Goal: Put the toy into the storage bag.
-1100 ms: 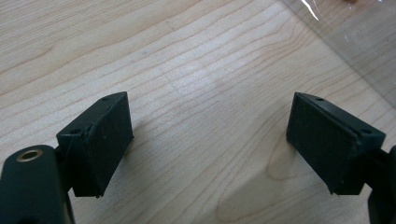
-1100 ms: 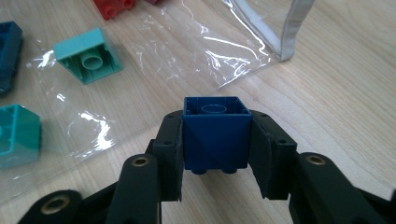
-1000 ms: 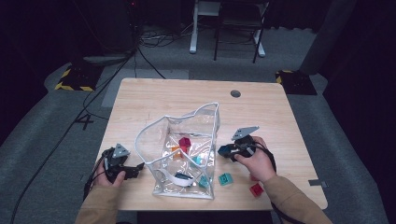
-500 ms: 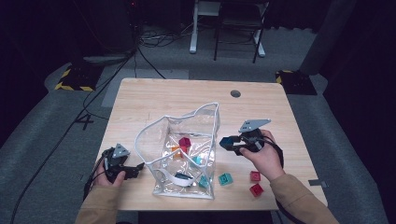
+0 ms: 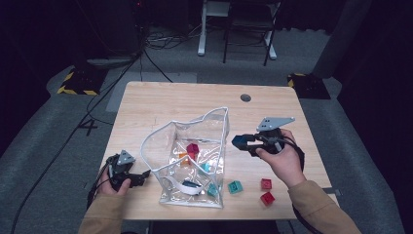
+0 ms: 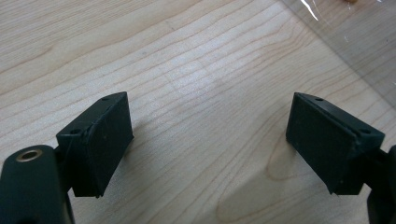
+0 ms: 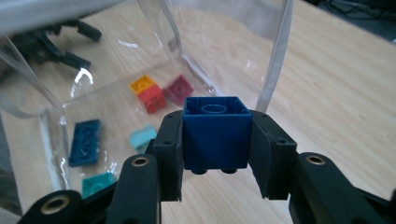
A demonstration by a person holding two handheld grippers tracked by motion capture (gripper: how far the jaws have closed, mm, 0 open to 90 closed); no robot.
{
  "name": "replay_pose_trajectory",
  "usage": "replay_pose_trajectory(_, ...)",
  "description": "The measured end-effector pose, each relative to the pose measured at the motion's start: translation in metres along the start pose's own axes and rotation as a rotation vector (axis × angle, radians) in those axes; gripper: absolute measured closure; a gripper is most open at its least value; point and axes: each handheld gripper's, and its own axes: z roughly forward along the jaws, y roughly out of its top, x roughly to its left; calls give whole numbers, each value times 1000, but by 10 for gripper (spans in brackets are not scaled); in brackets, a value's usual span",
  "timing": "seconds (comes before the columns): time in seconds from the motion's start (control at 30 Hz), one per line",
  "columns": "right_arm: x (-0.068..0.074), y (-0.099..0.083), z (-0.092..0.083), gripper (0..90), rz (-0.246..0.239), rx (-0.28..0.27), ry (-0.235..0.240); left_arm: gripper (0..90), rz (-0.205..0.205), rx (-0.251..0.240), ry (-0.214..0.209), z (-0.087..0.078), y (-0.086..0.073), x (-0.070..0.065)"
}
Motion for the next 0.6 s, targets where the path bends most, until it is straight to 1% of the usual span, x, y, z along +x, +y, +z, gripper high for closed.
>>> replay_pose_trajectory(0.1, 2, 8, -9, 590, -7, -26, -5, 148, 0, 0, 0, 0, 0, 0)
replay_pose_trajectory(0.27, 5, 20, -21, 590, -19, -40, -12, 148, 0, 1, 0, 0, 0, 0)
replay_pose_trajectory(0.6, 9, 37, -40, 590, -14, -93, -15, 148, 0, 0, 0, 0, 0, 0)
